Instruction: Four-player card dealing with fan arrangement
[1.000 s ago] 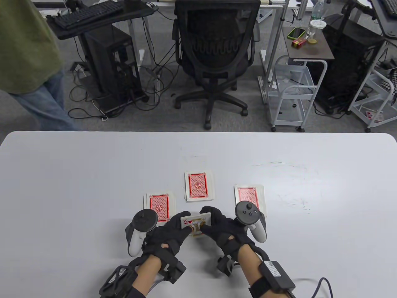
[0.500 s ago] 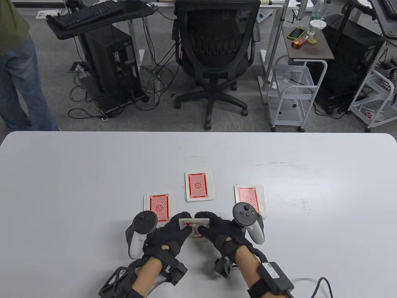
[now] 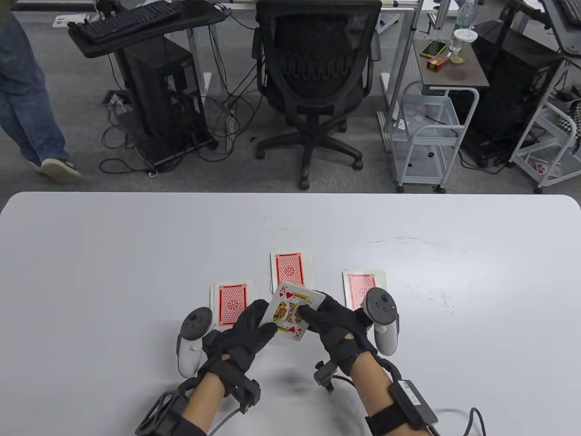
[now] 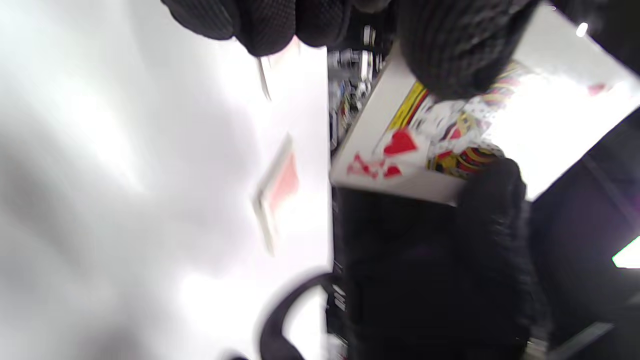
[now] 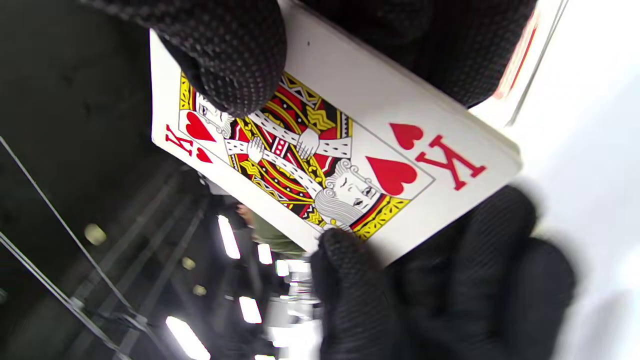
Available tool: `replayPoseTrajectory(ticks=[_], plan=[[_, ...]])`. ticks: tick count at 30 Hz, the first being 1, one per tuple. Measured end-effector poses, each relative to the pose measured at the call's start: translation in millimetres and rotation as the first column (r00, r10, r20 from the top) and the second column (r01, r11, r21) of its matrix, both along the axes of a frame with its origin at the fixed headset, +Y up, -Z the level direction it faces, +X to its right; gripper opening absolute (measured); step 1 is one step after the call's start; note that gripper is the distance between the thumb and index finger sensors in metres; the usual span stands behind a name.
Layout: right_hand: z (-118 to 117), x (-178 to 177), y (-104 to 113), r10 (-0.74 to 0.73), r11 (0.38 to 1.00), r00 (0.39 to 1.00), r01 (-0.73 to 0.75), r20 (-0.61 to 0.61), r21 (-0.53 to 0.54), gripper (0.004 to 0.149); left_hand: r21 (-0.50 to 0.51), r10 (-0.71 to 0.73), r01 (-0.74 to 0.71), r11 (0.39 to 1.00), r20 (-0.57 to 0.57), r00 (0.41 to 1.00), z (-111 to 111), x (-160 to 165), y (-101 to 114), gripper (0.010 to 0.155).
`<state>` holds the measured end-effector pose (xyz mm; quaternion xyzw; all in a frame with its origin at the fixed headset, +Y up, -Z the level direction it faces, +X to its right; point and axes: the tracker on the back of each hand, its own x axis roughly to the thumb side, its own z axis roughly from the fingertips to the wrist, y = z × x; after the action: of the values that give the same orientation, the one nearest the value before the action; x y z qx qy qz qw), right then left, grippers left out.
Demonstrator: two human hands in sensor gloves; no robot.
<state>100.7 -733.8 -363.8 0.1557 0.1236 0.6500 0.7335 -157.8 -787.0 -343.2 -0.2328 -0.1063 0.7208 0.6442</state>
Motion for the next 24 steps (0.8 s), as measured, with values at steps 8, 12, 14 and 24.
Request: replayPoseTrajectory(ticks=[8, 12, 14, 24], plan=[[14, -17, 2, 0.144, 0.99, 0.986, -0.143, 0.08, -0.021, 0.045, 0.05, 0.086, -0.091, 0.995, 0.102, 0.991, 4, 18, 10, 0.068], [15, -8, 12, 0.366, 0.919, 0.921, -0.381, 0.134, 0.106, 0.061, 0.063, 0.162, -0.169, 0.984, 0.095, 0.982, 2, 12, 14, 0.055], [13, -1, 25, 0.384, 0.897, 0.908, -0.41, 0.169, 0.163, 0.074, 0.072, 0.179, -0.188, 0.98, 0.114, 0.977, 3, 12, 17, 0.055], [17, -23, 105, 0.527, 0.637, 0.735, -0.674, 0.427, 0.375, 0.038, 0.112, 0.108, -0.121, 0.986, 0.12, 0.987, 9, 20, 21, 0.056]])
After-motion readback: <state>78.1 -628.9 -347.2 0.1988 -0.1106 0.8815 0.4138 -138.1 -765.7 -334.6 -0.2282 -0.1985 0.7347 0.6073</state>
